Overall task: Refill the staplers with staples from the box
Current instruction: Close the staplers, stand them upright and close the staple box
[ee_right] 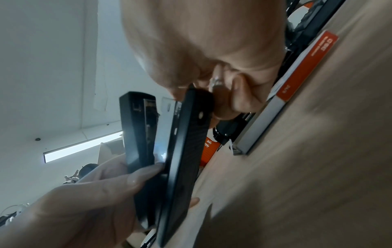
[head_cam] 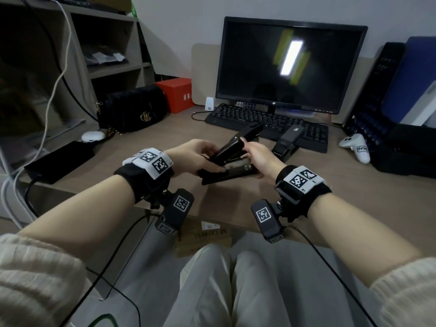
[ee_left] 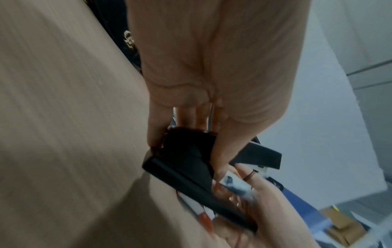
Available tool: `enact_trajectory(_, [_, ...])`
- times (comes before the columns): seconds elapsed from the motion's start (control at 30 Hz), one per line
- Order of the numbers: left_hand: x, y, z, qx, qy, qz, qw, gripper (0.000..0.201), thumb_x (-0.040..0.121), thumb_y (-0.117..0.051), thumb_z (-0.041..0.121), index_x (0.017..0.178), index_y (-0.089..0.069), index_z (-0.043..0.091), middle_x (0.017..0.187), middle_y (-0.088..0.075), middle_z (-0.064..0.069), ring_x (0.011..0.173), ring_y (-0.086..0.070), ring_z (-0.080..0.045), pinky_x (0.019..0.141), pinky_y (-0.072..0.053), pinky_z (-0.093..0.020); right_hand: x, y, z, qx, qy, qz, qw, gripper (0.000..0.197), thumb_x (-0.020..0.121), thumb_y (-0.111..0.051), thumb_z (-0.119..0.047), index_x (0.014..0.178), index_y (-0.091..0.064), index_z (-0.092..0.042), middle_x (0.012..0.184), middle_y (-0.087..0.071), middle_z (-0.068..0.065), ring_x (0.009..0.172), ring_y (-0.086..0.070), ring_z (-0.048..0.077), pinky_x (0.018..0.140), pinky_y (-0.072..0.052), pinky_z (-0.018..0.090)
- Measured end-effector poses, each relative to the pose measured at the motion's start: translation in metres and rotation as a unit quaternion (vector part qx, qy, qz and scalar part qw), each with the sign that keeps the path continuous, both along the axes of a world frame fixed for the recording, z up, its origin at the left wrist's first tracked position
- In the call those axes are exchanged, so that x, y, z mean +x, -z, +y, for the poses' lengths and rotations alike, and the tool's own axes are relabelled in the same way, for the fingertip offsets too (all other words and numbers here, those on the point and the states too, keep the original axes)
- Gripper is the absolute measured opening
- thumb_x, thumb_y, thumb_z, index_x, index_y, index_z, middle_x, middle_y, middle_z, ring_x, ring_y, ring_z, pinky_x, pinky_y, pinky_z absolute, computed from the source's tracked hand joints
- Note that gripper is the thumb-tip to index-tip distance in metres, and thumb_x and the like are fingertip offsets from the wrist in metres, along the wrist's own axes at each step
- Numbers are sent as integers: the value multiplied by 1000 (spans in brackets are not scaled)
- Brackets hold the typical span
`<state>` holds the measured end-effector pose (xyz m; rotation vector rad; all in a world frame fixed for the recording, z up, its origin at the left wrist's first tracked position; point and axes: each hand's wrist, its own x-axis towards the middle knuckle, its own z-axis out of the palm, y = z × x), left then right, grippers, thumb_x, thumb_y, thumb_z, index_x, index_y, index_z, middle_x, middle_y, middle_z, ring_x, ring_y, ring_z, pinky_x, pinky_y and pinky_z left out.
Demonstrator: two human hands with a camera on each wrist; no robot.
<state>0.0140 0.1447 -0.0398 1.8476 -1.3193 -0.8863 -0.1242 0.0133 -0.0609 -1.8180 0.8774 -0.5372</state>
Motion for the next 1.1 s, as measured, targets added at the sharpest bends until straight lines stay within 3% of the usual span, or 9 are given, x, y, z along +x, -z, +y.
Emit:
enact_trajectory(0.1, [-16,7,-9,4,9,-22,1000,39,82,-76,26,117,-61,17,117,-64,-6,91,-67,-19,61,-52,-24,-10,5,-1,-14,23,11,1000,25,100,-37,-20,96,-61,-14,64,-44,2,51,-39,16,32,-27,12])
enact_trajectory(0.2, [-28,9,-17,-9,-3,-62,998,46,80,-75,44,115,-60,17,110,-64,-2,91,-67,-19,73,-58,-34,-20,13,-5,11,45,-10,999,24,97,-40,-20,94,-63,-17,66,-46,2,51,-37,13,34,-26,14])
enact_trajectory(0.3, [-41,10,-22,-47,-19,-155,987,51,80,-68,56,109,-60,15,101,-63,1,90,-64,-17,77,-53,-33,-24,20,-10,18,70,-20,997,27,94,-42,-22,77,-64,-22,64,-48,-2,54,-40,12,42,-27,19])
enact_trajectory(0.53, [-52,19,-32,-82,10,-191,978,39,80,-69,56,97,-63,23,94,-64,3,87,-61,-15,76,-49,-28,-28,31,-16,44,59,-50,996,30,97,-43,-17,73,-61,-19,59,-47,-3,38,-44,4,30,-28,13])
enact_trajectory(0.7, [-55,20,-37,-101,10,-190,977,38,84,-69,48,100,-60,14,92,-61,1,84,-58,-17,72,-46,-29,-32,31,-17,96,45,-71,992,30,95,-37,-5,73,-57,-12,60,-43,4,32,-39,7,31,-23,13])
enact_trajectory(0.83, [-54,16,-42,-125,-23,-156,980,36,93,-60,44,107,-56,12,87,-57,5,79,-56,-11,65,-43,-22,-42,26,-17,117,40,-12,992,23,100,-34,-18,84,-50,-16,62,-30,-1,34,-28,5,34,-16,13])
enact_trajectory(0.93, [-54,16,-47,-123,-34,-131,983,33,95,-54,46,108,-53,16,81,-54,10,70,-51,-1,58,-38,-18,-48,21,-19,99,37,48,993,21,101,-34,-27,94,-51,-16,62,-37,-1,37,-29,6,34,-15,13])
enact_trajectory(1.0, [-54,18,-52,-123,-44,-98,987,39,95,-53,48,115,-53,15,90,-60,7,78,-57,-6,63,-42,-22,-50,19,-22,74,43,75,993,30,103,-34,-33,100,-56,-13,64,-51,2,39,-29,8,32,-16,13])
enact_trajectory(1.1, [-57,19,-56,-128,-58,-42,989,43,94,-54,48,119,-52,13,108,-67,-4,100,-65,-18,86,-52,-36,-54,18,-26,38,43,76,995,34,104,-34,-30,107,-59,-6,63,-55,6,44,-25,11,32,-16,12])
